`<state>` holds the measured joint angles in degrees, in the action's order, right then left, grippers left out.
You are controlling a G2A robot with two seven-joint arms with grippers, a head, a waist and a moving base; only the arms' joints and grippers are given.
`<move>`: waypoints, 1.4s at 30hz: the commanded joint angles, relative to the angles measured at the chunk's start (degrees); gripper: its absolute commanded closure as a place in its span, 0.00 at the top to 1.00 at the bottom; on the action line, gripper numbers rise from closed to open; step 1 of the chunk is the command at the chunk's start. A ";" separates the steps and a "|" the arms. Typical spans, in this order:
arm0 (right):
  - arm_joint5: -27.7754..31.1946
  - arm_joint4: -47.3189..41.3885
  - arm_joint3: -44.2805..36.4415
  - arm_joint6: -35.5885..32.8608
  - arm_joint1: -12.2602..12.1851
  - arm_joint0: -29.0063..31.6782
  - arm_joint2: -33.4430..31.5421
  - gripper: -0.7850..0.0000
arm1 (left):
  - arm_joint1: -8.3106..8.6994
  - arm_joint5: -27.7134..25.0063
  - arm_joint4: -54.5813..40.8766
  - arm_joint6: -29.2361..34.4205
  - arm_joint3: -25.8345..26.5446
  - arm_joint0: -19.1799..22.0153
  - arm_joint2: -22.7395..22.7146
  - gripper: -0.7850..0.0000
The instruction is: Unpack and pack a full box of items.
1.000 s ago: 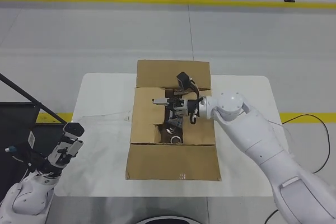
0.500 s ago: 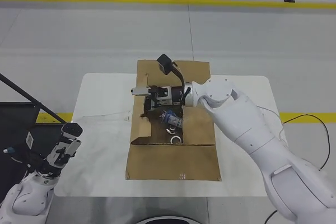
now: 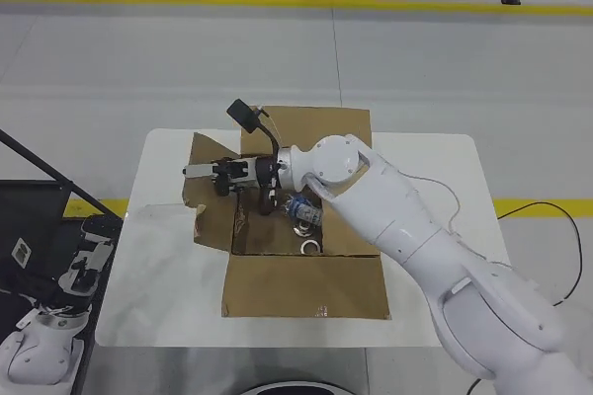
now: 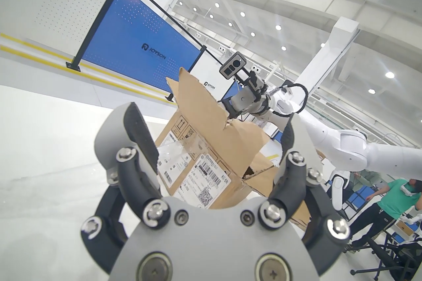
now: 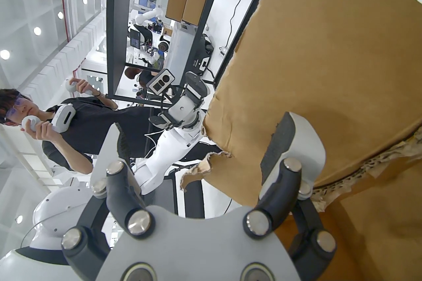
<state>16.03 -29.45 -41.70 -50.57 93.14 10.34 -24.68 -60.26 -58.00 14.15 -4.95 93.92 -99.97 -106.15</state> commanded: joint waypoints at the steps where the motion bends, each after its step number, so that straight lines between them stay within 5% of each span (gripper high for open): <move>1: -0.31 0.06 2.06 -0.20 1.25 -0.24 0.64 1.00 | 0.03 0.00 -0.20 -0.01 0.07 -0.13 -0.32 1.00; 13: 1.05 -0.62 13.90 -4.34 7.20 -1.60 1.07 1.00 | 0.24 0.00 -1.25 1.73 0.79 -0.14 -0.84 1.00; 24: 9.81 1.60 15.30 -4.46 7.29 -2.21 -2.05 1.00 | 0.37 0.00 -3.47 3.54 1.87 0.37 -0.94 1.00; 34: 18.45 8.91 4.79 -1.52 -0.51 3.54 -9.95 1.00 | 0.73 1.97 -6.49 9.58 9.26 0.55 -1.62 1.00; 42: 12.88 23.40 -26.51 0.11 -12.14 22.27 -27.43 1.00 | 0.25 7.33 -2.89 9.64 15.70 0.21 -1.59 1.00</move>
<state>30.58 -8.31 -61.90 -50.23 82.36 29.11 -49.09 -59.95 -51.18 10.56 4.80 108.95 -99.74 -107.72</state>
